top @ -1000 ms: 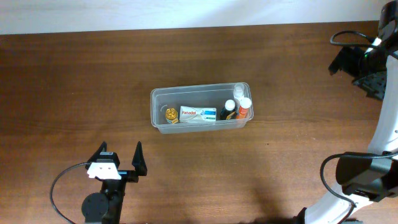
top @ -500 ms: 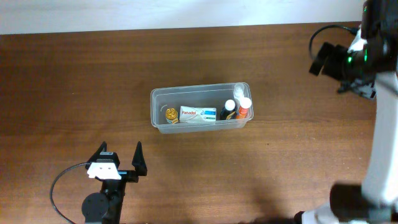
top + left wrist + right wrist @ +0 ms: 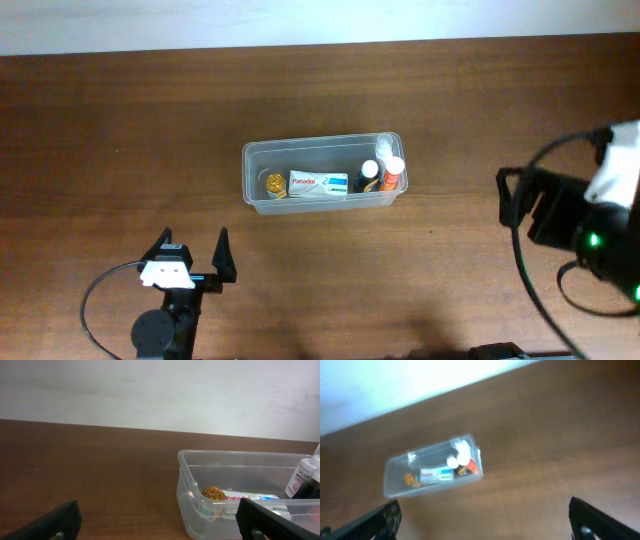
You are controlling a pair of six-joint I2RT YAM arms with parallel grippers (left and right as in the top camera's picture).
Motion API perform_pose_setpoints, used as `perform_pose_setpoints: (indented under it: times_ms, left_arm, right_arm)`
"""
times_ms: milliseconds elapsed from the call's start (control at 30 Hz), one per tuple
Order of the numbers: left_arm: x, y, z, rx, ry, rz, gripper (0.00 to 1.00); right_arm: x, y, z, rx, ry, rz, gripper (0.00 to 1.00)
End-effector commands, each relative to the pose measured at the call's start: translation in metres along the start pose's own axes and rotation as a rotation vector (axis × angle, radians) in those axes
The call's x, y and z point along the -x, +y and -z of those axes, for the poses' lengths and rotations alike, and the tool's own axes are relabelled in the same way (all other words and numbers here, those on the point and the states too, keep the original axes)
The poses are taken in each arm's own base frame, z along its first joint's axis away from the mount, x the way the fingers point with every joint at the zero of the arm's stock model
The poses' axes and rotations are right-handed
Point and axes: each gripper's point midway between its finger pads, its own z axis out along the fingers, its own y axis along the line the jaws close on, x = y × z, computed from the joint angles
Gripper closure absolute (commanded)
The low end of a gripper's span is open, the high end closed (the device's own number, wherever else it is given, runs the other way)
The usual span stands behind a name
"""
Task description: Pack container
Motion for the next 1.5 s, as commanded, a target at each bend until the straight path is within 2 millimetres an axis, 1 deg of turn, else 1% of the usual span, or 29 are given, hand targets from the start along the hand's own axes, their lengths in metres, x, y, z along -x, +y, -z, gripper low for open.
perform_pose_setpoints:
  times_ms: [0,167,267,367,600,733,833,1000,1100,1467]
  left_arm:
    - [-0.001,0.001,0.000,0.002,-0.002,-0.016,0.01]
    - [-0.001,0.001,0.000,0.002,-0.002,-0.016,0.01]
    - [-0.001,0.001,0.000,0.002,-0.002,-0.016,0.01]
    - [-0.001,0.001,0.000,0.002,-0.002,-0.016,0.01]
    - [-0.001,0.001,0.000,0.002,-0.002,-0.016,0.01]
    - [-0.001,0.001,0.000,0.002,-0.002,-0.016,0.01]
    - [-0.001,0.001,0.000,0.002,-0.002,-0.016,0.01]
    - [-0.001,0.001,0.000,0.002,-0.002,-0.016,0.00]
    - [-0.001,0.001,0.000,0.002,-0.002,-0.016,0.01]
    - [-0.001,0.001,0.000,0.002,-0.002,-0.016,0.01]
  right_arm:
    - [-0.008,-0.001,0.002,0.039,-0.084,0.000,0.02]
    - [-0.009,-0.002,-0.001,0.118,-0.287,0.003,0.02]
    - [-0.014,-0.005,-0.008,0.146,-0.385,0.018,0.02]
    - [-0.022,-0.008,-0.017,0.159,-0.469,0.091,0.02]
    - [-0.051,-0.020,-0.053,0.148,-0.630,0.280,0.02]
    - [-0.068,-0.027,-0.071,0.150,-0.723,0.327,0.02]
    - [-0.079,-0.031,-0.084,0.163,-0.785,0.332,0.02]
    - [-0.092,-0.037,-0.100,0.172,-0.845,0.329,0.02]
    - [-0.099,-0.042,-0.110,0.163,-0.841,0.327,0.02]
    - [-0.109,-0.056,-0.129,0.114,-0.808,0.314,0.02]
